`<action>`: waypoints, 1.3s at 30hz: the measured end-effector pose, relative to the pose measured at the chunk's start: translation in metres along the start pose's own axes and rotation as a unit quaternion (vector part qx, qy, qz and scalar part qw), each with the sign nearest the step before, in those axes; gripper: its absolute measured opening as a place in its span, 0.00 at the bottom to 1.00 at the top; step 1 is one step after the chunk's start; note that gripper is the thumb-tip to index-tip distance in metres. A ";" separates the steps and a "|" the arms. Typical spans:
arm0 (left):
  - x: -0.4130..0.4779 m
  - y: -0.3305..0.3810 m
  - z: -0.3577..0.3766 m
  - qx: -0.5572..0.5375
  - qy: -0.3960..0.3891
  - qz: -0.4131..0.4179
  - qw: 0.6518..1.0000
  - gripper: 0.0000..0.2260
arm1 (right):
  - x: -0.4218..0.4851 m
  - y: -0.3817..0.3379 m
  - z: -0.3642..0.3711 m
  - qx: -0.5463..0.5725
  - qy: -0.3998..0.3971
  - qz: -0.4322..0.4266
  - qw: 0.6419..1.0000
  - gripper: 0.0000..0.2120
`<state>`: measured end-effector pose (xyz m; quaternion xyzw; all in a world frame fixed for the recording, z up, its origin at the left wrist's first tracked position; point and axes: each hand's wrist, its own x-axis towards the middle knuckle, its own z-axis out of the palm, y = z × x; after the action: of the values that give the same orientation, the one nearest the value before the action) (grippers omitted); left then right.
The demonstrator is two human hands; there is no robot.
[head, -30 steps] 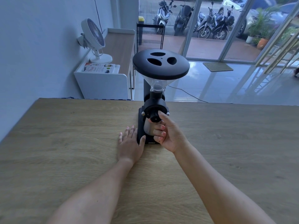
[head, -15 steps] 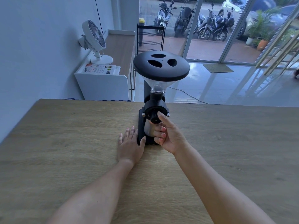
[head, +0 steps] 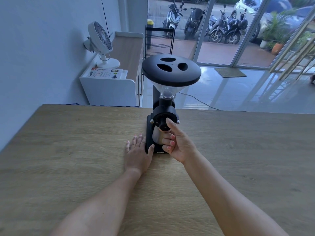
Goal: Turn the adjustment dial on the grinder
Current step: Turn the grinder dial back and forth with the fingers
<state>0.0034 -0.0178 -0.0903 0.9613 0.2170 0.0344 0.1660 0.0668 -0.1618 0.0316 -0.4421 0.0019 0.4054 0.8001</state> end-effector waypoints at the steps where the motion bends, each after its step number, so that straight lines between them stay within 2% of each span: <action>1: 0.000 0.000 0.000 0.001 0.000 0.000 1.000 0.36 | 0.000 0.000 0.000 -0.002 0.001 -0.001 1.000 0.17; 12: 0.000 0.000 -0.001 0.008 -0.003 0.000 1.000 0.34 | -0.002 -0.001 0.001 -0.015 0.005 0.001 1.000 0.16; 18: -0.001 0.000 -0.001 0.003 -0.003 0.000 1.000 0.33 | -0.003 -0.001 -0.001 0.014 -0.026 0.020 0.999 0.21; 25: -0.002 0.001 -0.002 -0.002 0.002 0.000 1.000 0.32 | -0.001 0.000 0.000 0.024 -0.030 0.014 0.999 0.18; 29: -0.002 0.001 -0.001 0.007 -0.001 0.000 1.000 0.36 | 0.001 0.001 0.000 0.036 -0.025 0.017 0.999 0.18; 34: 0.000 0.001 0.000 0.008 -0.006 -0.003 1.000 0.38 | 0.005 0.002 -0.003 0.031 -0.015 0.013 0.999 0.25; 39: -0.001 0.002 -0.001 0.007 -0.005 -0.003 1.000 0.38 | 0.006 0.002 -0.003 0.018 -0.002 0.003 1.000 0.28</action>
<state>0.0033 -0.0192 -0.0889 0.9620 0.2190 0.0278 0.1606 0.0706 -0.1597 0.0262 -0.4271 0.0090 0.4085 0.8066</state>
